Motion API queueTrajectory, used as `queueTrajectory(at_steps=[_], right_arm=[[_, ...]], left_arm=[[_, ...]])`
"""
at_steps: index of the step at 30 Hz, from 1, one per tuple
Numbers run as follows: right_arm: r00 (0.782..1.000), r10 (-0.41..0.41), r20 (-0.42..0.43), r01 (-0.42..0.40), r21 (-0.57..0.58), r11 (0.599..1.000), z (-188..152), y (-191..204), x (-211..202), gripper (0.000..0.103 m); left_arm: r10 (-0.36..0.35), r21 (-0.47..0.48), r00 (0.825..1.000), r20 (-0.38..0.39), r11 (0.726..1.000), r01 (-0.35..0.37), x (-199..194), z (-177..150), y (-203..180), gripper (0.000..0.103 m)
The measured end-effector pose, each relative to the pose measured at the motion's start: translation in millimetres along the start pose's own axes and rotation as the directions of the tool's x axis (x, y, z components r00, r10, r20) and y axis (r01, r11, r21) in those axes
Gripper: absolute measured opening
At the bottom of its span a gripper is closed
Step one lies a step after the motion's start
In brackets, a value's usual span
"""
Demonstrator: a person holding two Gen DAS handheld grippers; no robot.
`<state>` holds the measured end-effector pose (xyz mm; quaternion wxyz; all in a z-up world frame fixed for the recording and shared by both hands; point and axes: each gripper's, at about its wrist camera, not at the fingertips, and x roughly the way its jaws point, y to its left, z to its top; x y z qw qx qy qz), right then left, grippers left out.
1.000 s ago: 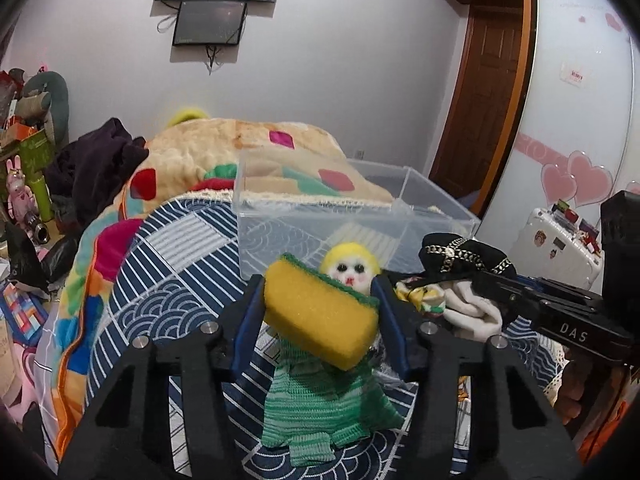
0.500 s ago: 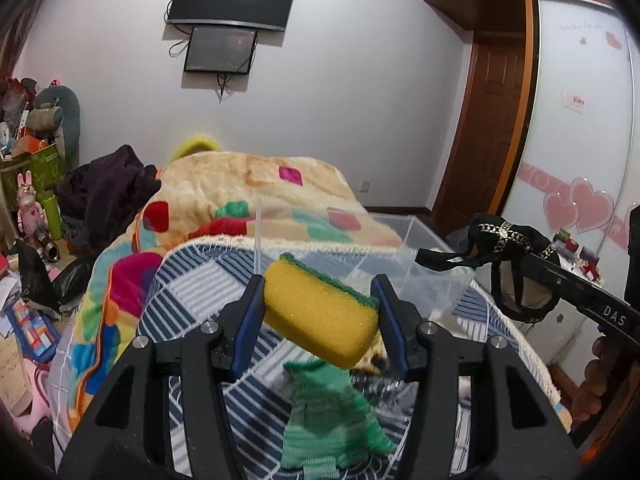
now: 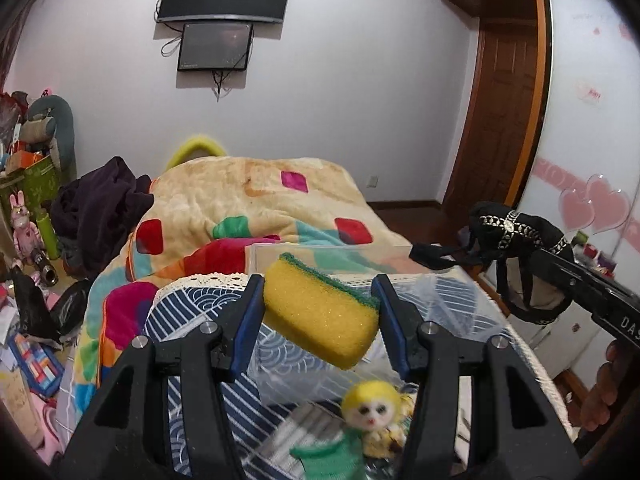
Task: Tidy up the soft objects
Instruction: 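Drop the sponge into the clear box with the left tool while the right tool drops the cap in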
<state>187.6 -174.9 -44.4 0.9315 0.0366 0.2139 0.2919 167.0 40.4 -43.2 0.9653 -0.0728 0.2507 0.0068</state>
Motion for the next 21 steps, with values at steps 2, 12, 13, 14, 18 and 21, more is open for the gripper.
queueTrajectory(at_steps=[2,12,13,14,18,21], right_arm=[[1.0,-0.013,-0.018,0.013,-0.007,1.0,1.1,-0.7,11.1,0.019],[0.986,-0.066,-0.153,0.059,-0.053,0.997,-2.9,-4.1,56.7,0.019],[0.984,-0.066,-0.168,0.058,-0.054,0.997,-3.9,-5.0,60.1,0.019],[0.98,-0.063,-0.187,0.054,-0.052,0.997,-4.9,-6.7,64.2,0.019],[0.964,-0.066,-0.258,0.054,-0.056,0.997,-9.2,-10.4,77.8,0.019],[0.949,-0.068,-0.309,0.051,-0.062,0.997,-12.7,-14.0,86.7,0.019]], left_arm=[[0.005,0.007,1.0,-0.027,1.0,-0.005,13.8,1.6,0.0,0.054],[0.019,0.058,0.985,-0.169,0.998,-0.009,70.6,-0.8,-6.5,0.054],[0.013,0.059,0.982,-0.19,0.998,-0.001,76.0,-1.4,-7.1,0.054],[0.004,0.064,0.977,-0.213,0.998,0.01,81.6,-2.1,-8.2,0.054],[0.024,0.112,0.964,-0.263,0.994,0.006,97.0,-6.0,-13.2,0.054],[0.024,0.131,0.959,-0.283,0.991,0.014,105.8,-7.7,-16.5,0.054]])
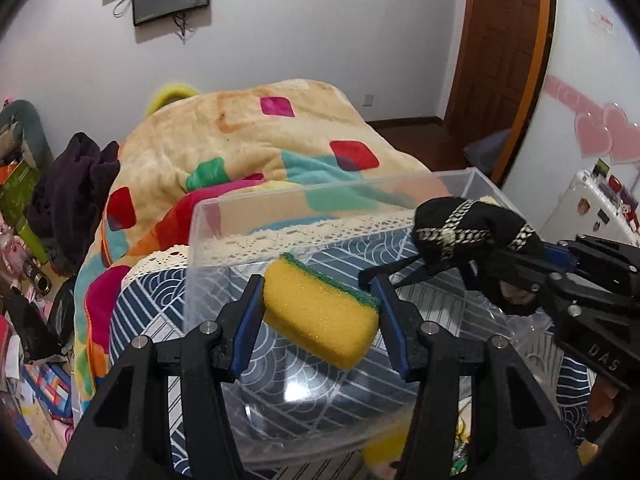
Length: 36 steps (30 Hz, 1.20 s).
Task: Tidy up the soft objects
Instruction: 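Drop the sponge into the clear box with the left tool while the right tool drops the cap in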
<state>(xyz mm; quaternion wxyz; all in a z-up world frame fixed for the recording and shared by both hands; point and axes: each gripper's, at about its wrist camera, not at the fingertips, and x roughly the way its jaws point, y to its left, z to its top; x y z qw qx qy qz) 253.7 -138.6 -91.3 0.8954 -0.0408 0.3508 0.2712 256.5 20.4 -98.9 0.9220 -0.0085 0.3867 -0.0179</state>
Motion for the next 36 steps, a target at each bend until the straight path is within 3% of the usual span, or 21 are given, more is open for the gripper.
queueTrajectory(at_steps=[8,13,17,23,28,31,36], right_arm=[[0.996,-0.004,-0.094,0.001,-0.026,1.0,-4.8,0.9,15.5,0.022],[0.997,-0.013,-0.08,0.009,-0.047,0.999,-7.3,3.0,9.5,0.03],[0.998,-0.012,-0.055,0.009,-0.045,0.999,-4.1,3.0,1.9,0.038],[0.999,-0.041,0.023,0.043,-0.071,0.997,1.6,9.4,-21.2,0.049],[0.993,-0.054,0.103,0.062,-0.076,0.995,4.8,13.1,-46.8,0.059],[0.989,-0.045,0.143,0.056,-0.075,0.996,3.1,14.5,-60.6,0.069],[0.981,-0.044,0.187,0.057,-0.066,0.996,-10.3,13.9,-77.1,0.071]], left_arm=[[0.046,0.029,0.998,-0.041,0.999,-0.045,17.2,2.1,-4.2,0.057],[0.044,0.033,0.999,-0.03,0.999,-0.043,11.9,-2.9,-5.0,0.066],[0.049,0.043,0.999,0.013,0.998,-0.05,-3.9,-4.8,-6.1,0.074],[0.017,0.014,0.997,0.073,1.0,-0.018,-35.8,-0.9,-1.0,0.078],[0.01,0.017,0.988,0.153,1.0,-0.013,-69.6,-8.6,-4.1,0.094],[0.015,0.034,0.987,0.161,0.999,-0.021,-80.0,-21.7,-7.0,0.094],[0.003,0.044,0.988,0.154,0.999,-0.01,-87.3,-46.0,-9.4,0.095]])
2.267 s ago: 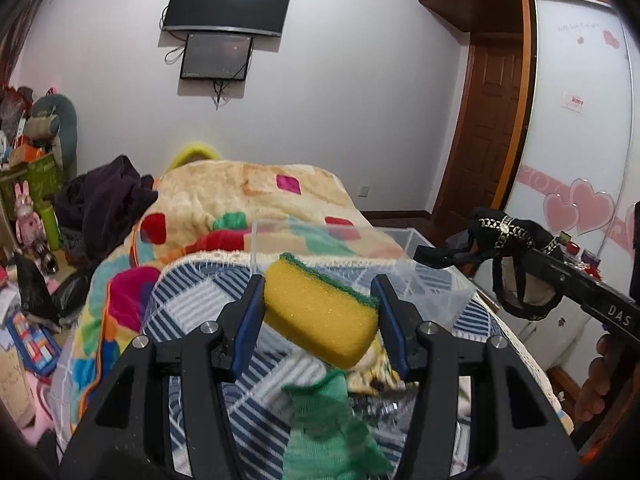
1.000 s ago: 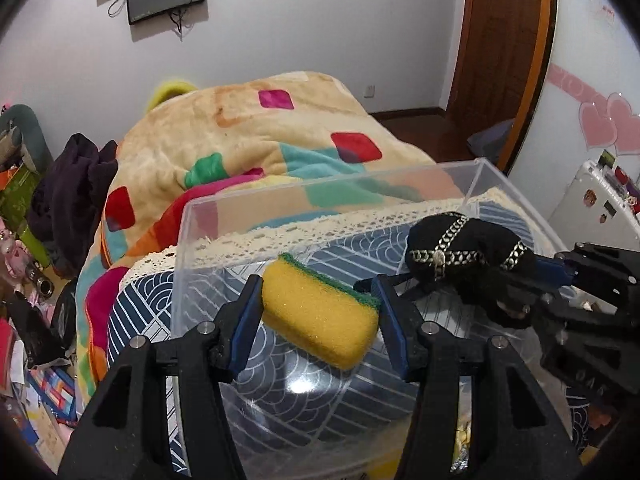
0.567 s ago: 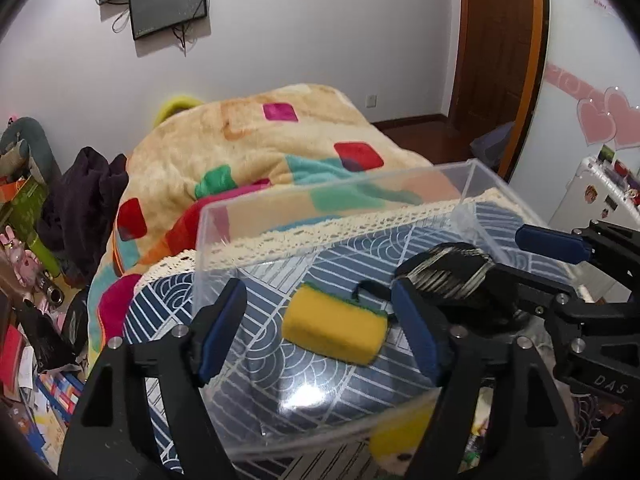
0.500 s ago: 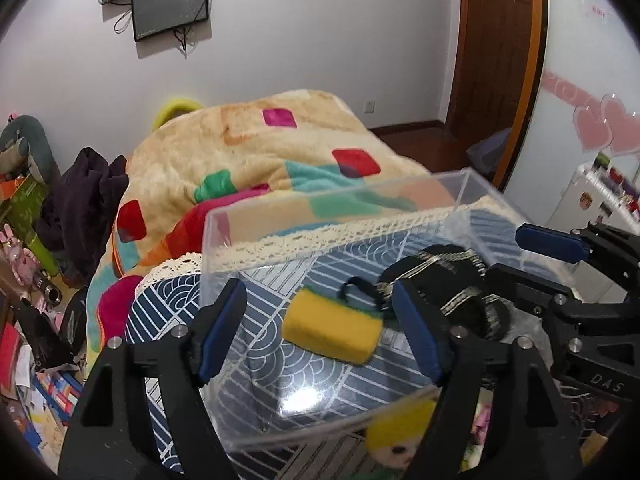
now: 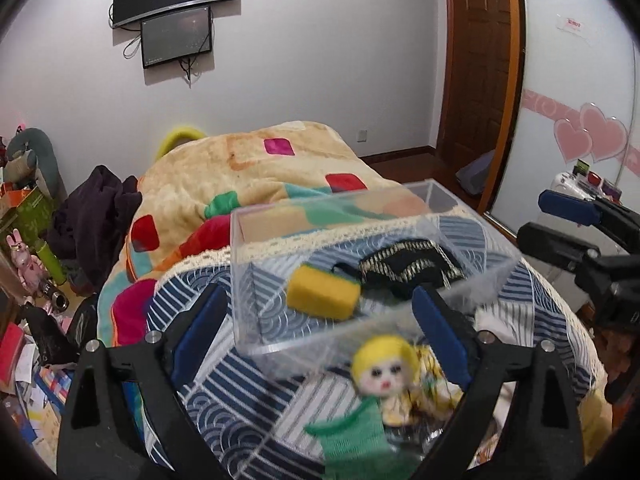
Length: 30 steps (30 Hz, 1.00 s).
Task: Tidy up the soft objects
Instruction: 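Drop the sponge into the clear box with the left tool while the right tool drops the cap in, then grasp the white cloth with the right tool while the left tool grasps the yellow-haired doll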
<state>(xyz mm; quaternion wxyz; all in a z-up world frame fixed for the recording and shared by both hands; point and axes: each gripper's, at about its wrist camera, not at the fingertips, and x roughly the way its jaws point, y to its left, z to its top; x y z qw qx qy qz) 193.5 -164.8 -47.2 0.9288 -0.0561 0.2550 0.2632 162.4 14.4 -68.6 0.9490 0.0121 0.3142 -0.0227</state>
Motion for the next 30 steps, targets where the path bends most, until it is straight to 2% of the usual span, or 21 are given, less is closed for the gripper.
queueTrajectory(at_steps=[4,10,14,22,24,26,28,30], right_arm=[[1.0,0.007,-0.01,-0.007,0.017,1.0,-13.8,-0.2,-4.0,0.071],[0.997,0.025,-0.068,-0.022,0.043,0.999,-39.5,4.6,0.6,0.071],[0.992,0.041,-0.122,-0.035,0.054,0.998,-56.7,8.3,9.5,0.071],[0.976,0.099,-0.195,-0.085,0.08,0.993,-86.6,10.3,15.0,0.071],[0.973,0.109,-0.202,-0.091,0.098,0.991,-89.8,8.6,17.5,0.071],[0.969,0.129,-0.211,-0.105,0.122,0.987,-91.9,5.9,20.4,0.065],[0.963,0.157,-0.219,-0.128,0.14,0.982,-94.0,5.1,22.1,0.054],[0.956,0.191,-0.221,-0.158,0.158,0.975,-95.8,6.0,22.1,0.046]], left_arm=[[-0.021,-0.005,0.999,-0.033,1.0,0.021,1.1,-15.7,-4.4,0.095],[-0.011,0.012,0.998,-0.055,1.0,0.011,7.3,-35.9,-14.8,0.093],[-0.027,0.012,0.996,-0.09,1.0,0.028,17.2,-43.6,-21.0,0.081],[-0.063,0.011,0.991,-0.12,0.998,0.065,35.1,-43.6,-30.9,0.069],[-0.074,-0.004,0.988,-0.133,0.997,0.074,39.8,-43.7,-30.1,0.062],[-0.098,-0.021,0.985,-0.145,0.995,0.096,43.3,-44.7,-29.1,0.056],[-0.121,-0.031,0.98,-0.159,0.993,0.118,46.9,-45.6,-29.5,0.048],[-0.129,-0.031,0.978,-0.166,0.992,0.126,48.0,-47.4,-31.6,0.045]])
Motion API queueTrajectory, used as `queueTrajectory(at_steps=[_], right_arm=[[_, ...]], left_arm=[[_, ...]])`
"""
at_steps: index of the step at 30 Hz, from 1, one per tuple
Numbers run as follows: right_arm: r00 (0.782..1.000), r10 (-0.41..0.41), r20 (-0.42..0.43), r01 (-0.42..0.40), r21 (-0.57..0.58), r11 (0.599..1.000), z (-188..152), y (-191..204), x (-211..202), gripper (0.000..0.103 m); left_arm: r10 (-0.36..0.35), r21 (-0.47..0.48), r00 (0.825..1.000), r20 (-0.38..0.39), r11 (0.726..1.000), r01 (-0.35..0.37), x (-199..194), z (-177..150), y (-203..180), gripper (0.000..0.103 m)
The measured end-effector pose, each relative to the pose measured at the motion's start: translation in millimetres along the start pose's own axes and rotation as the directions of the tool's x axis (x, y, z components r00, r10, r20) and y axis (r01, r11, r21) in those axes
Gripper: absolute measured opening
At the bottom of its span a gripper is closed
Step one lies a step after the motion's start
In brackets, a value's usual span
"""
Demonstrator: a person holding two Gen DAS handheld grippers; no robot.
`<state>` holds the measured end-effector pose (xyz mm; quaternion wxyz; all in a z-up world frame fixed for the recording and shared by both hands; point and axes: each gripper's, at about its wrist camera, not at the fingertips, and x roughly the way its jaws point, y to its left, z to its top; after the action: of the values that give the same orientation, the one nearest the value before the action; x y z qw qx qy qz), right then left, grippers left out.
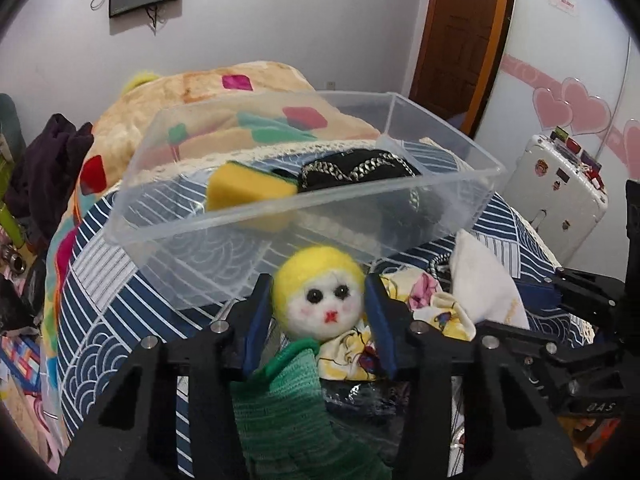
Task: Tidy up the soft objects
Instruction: 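Grasp the white cloth with the right tool while the left tool grasps the yellow-haired doll, then lower the doll into the clear box with the left tool while the right tool drops the white cloth in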
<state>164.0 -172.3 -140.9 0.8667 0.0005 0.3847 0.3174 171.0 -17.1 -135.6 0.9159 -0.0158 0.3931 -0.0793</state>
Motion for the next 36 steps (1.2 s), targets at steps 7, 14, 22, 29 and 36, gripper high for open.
queueTrajectory(at_steps=[7,14,22,29,36], right_arm=[[0.999,-0.015,0.052,0.016,-0.021,1.0,-4.6,6.8,-7.9,0.012],[0.993,-0.053,0.107,0.054,-0.006,0.999,-2.6,-0.3,-23.7,0.009],[0.975,-0.094,0.203,0.097,-0.006,0.995,18.7,-3.6,-50.5,0.009],[0.946,-0.125,0.3,0.136,-0.015,0.991,52.4,-4.9,-65.0,0.009],[0.908,-0.145,0.394,0.177,-0.045,0.983,88.9,5.5,-68.3,0.009]], left_arm=[[-0.01,0.006,0.999,0.037,1.0,0.01,-15.2,-4.2,-0.3,0.044],[-0.014,-0.013,0.996,0.089,1.0,0.015,-40.8,-1.6,6.5,0.043],[0.023,-0.02,0.985,0.171,1.0,-0.02,-70.2,10.1,17.2,0.044],[0.07,-0.05,0.976,0.206,0.997,-0.061,-79.0,23.8,33.0,0.044],[0.108,-0.069,0.968,0.226,0.993,-0.094,-80.1,41.4,46.1,0.044]])
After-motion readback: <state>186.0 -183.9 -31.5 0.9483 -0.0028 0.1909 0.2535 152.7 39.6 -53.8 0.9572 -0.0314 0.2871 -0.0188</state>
